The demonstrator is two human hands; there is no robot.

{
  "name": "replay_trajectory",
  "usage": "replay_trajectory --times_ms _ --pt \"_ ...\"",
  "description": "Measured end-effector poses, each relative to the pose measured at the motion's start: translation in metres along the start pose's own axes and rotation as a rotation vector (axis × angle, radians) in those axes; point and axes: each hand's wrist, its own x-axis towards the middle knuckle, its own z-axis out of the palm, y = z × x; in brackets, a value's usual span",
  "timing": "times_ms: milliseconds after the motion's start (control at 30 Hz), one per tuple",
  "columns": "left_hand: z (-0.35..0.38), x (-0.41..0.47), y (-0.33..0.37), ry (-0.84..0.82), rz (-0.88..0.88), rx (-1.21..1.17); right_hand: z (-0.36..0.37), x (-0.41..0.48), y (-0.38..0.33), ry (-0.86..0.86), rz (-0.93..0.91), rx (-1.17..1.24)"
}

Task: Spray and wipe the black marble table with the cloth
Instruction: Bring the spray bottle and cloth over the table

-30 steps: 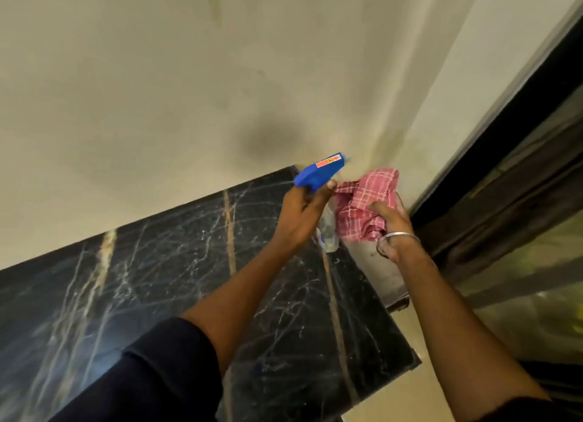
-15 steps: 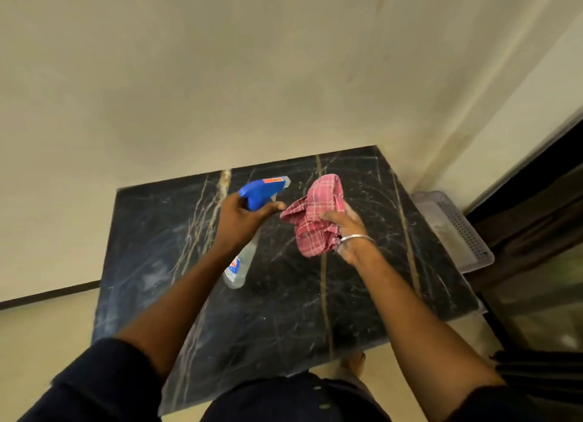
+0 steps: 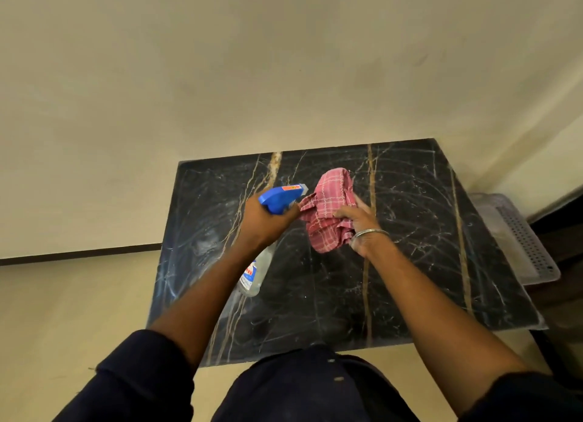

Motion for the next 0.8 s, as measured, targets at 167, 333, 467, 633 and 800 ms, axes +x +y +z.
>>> replay_trajectory --times_ms 167,333,467,633,800 --pt "-0.004 0.003 -0.001 0.064 -0.034 0.063 0.000 0.013 -0.005 0.002 0.011 -0.010" --pt "-0.018 0.008 -0.008 0.106 -0.094 0.077 0.009 0.023 -0.004 -0.029 0.030 -0.042" --pt "-0.033 0.013 -0.020 0.128 -0.111 0.125 0.024 0.027 -0.003 -0.051 0.042 -0.028" --pt "-0.059 0.026 -0.031 0.111 -0.089 0.127 0.049 0.038 0.006 -0.044 0.040 -0.023" --pt "-0.100 0.048 -0.060 0.073 -0.113 0.201 0.095 0.048 0.027 -0.036 0.052 -0.013"
